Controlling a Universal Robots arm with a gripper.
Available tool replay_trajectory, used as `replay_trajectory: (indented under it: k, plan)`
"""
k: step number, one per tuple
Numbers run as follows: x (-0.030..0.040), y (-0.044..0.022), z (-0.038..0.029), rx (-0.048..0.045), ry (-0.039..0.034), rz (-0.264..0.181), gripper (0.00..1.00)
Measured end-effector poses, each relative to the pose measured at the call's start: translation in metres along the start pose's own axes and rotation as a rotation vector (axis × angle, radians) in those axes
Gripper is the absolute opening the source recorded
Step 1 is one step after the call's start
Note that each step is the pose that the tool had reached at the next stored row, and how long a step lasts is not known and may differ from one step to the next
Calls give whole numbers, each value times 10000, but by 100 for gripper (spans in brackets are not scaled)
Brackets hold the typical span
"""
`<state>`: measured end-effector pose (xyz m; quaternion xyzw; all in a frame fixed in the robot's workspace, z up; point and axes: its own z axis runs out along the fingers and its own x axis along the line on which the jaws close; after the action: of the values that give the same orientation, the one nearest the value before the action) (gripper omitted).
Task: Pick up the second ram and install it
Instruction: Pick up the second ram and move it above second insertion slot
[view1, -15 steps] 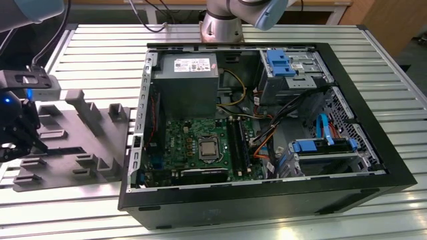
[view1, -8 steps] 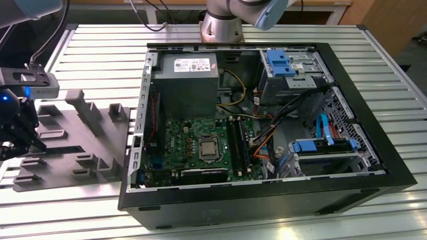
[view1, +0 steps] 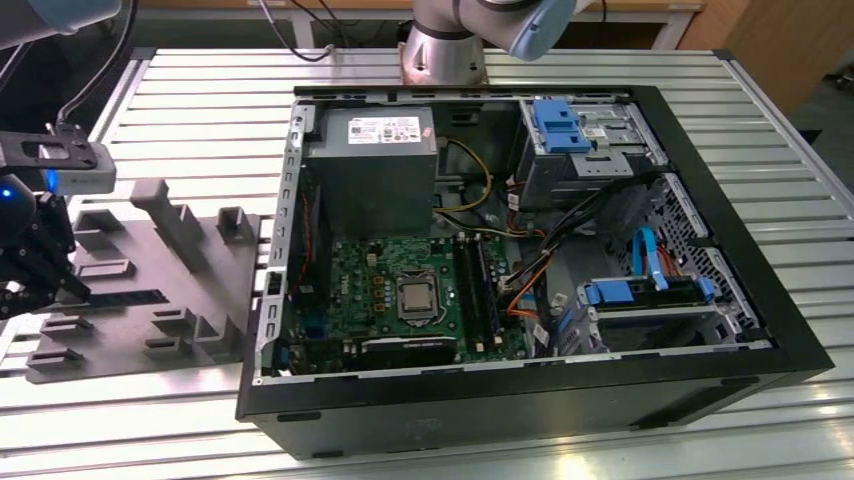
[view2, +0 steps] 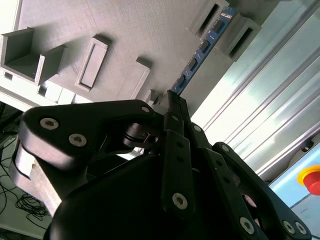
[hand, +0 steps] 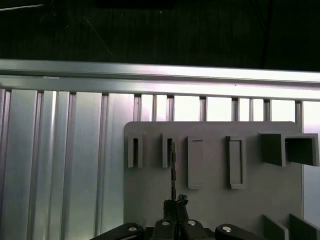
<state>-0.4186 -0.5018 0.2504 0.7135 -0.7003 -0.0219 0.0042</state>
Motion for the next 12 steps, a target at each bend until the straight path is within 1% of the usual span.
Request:
replay_trajectory:
  k: [12]
  plan:
    - [-1,3,-31,14,0,-1,11]
